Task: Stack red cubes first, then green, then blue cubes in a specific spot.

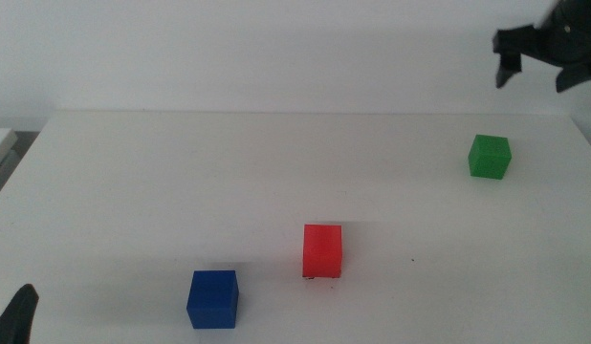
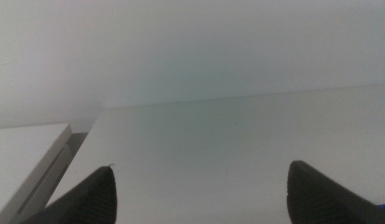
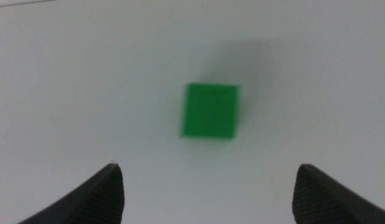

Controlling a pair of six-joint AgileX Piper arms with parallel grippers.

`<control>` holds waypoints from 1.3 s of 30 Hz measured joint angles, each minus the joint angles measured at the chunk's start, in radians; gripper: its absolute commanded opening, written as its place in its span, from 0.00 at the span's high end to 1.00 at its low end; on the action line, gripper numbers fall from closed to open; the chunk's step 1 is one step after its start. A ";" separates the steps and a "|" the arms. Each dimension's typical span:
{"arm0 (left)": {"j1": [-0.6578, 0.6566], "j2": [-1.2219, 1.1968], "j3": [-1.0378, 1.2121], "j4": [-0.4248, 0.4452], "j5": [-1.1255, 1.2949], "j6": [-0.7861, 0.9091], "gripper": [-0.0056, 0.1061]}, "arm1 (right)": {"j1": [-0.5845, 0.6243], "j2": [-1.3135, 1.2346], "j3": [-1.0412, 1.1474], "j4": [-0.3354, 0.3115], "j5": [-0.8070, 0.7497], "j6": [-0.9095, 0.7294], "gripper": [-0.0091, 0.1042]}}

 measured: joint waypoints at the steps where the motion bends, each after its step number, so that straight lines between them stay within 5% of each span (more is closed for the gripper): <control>1: 0.000 0.000 0.000 0.000 0.000 0.000 0.11 | -0.019 0.037 -0.025 0.000 0.002 -0.010 0.19; 11: 0.000 0.000 0.000 0.000 0.000 0.002 0.11 | -0.039 0.294 -0.188 -0.004 0.006 -0.019 0.15; 32: 0.000 0.000 0.000 0.000 0.000 0.002 0.11 | -0.039 0.428 -0.190 0.009 -0.074 0.034 0.16; 39: 0.000 0.000 0.000 0.000 0.000 0.002 0.11 | -0.039 0.445 -0.190 0.007 -0.091 0.065 0.23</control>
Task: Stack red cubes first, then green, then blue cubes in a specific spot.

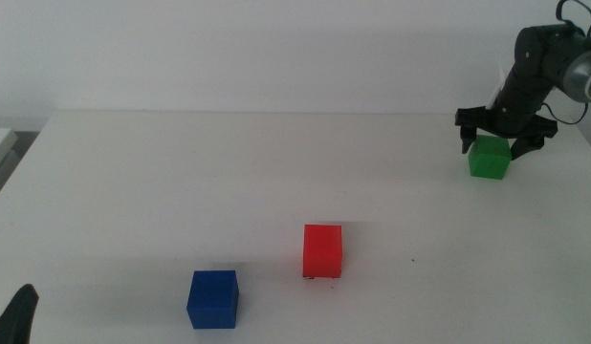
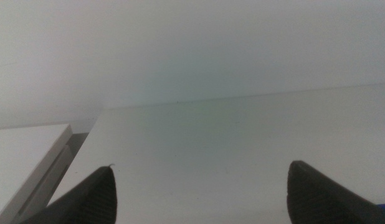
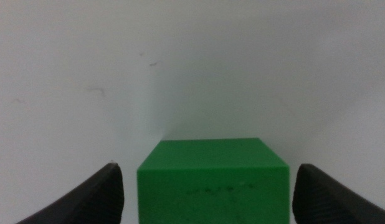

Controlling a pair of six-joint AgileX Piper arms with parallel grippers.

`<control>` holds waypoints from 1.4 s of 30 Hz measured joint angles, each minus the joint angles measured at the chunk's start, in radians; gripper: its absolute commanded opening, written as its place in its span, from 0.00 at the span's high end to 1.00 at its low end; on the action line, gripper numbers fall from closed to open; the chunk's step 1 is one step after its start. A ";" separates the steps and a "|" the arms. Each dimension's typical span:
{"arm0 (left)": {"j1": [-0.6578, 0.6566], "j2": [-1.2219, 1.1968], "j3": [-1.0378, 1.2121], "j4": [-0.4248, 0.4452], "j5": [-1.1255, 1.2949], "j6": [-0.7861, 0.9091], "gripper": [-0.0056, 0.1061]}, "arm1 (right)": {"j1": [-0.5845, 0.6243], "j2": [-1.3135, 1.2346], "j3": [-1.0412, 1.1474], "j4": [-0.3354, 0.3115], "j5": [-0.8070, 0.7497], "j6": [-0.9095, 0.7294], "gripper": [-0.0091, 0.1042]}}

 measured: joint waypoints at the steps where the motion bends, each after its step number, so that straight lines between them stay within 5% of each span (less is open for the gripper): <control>1: 0.000 0.000 0.000 0.000 0.000 0.000 0.11 | 0.000 0.002 0.000 0.000 0.000 0.000 0.24; 7: 0.000 0.000 0.000 0.000 0.000 0.000 0.11 | 0.000 0.018 0.000 0.000 0.003 0.007 0.44; 12: 0.000 0.000 0.000 0.000 0.000 0.000 0.11 | 0.000 0.022 -0.002 -0.011 0.016 0.015 0.93; 22: 0.000 0.000 0.000 0.000 0.000 0.000 0.11 | 0.061 -0.096 -0.031 -0.094 0.103 0.019 0.89; 31: 0.000 0.000 0.000 0.000 0.000 0.000 0.11 | 0.359 -0.289 0.058 -0.100 0.103 0.150 0.89; 37: 0.000 0.000 0.000 0.000 0.000 0.000 0.11 | 0.566 -0.392 0.226 -0.184 0.105 0.332 0.89; 42: 0.000 0.000 0.000 0.000 0.000 0.000 0.11 | 0.674 -0.412 0.292 -0.186 0.105 0.448 0.89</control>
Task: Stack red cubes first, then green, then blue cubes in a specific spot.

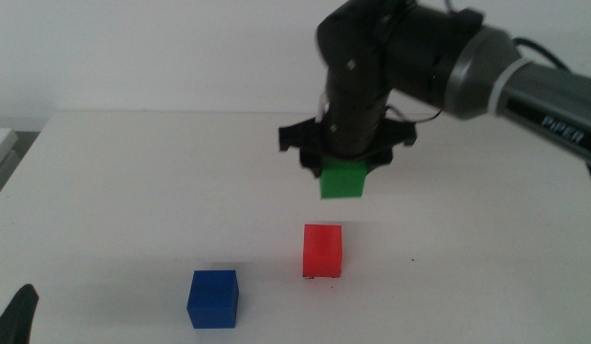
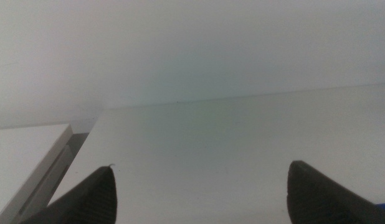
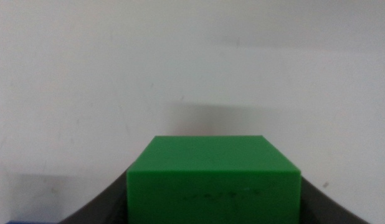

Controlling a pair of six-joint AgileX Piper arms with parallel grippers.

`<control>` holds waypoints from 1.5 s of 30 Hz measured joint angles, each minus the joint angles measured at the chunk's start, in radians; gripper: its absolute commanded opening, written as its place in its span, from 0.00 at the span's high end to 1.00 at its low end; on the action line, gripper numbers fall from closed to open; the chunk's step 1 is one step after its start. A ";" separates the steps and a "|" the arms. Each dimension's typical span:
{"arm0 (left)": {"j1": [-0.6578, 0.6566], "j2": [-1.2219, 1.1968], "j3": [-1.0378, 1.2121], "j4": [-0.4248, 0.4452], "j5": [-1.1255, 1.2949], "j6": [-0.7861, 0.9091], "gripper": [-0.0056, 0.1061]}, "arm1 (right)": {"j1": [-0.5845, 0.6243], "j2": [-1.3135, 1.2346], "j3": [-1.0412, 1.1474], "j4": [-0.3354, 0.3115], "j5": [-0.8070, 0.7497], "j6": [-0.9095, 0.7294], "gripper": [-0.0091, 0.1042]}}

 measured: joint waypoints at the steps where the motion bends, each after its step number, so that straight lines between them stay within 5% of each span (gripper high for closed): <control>1: 0.000 0.000 0.000 0.000 0.000 0.000 0.11 | 0.012 0.000 0.009 -0.002 0.000 0.019 0.89; 17: 0.000 0.000 0.000 0.000 0.000 0.000 0.11 | 0.130 0.008 0.110 -0.049 -0.005 0.141 0.89; 45: 0.000 0.000 0.000 0.000 0.000 0.000 0.11 | 0.100 0.026 0.186 -0.039 -0.137 0.222 0.89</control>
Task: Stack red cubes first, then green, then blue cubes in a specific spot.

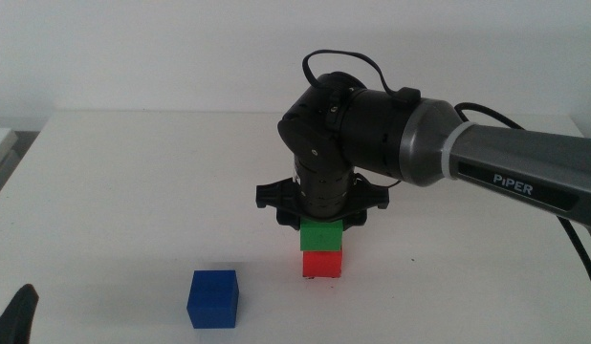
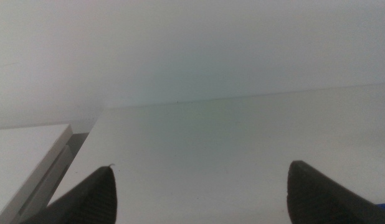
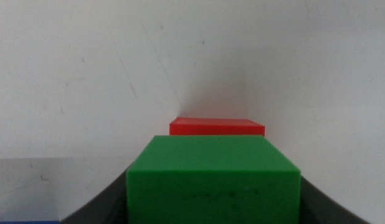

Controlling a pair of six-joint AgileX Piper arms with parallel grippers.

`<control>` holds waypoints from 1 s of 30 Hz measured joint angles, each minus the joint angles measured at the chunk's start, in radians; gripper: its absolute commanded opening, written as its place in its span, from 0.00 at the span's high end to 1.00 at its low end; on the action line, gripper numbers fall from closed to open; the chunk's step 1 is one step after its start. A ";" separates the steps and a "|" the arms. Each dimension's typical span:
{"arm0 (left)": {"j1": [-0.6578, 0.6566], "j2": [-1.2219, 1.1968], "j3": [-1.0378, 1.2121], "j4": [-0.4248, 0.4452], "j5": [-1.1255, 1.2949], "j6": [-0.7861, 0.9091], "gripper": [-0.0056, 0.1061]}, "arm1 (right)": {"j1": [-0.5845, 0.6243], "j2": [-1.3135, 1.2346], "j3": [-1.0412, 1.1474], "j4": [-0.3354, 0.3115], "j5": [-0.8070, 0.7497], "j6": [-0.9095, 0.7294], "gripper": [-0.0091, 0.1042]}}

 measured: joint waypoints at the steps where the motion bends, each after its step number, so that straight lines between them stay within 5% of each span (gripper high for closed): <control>1: 0.000 0.000 0.000 0.000 0.000 0.000 0.11 | -0.002 0.000 0.000 0.000 -0.001 0.000 0.89; 30: 0.000 0.000 0.000 0.000 0.000 0.004 0.11 | -0.007 0.021 0.000 -0.006 -0.007 0.031 0.89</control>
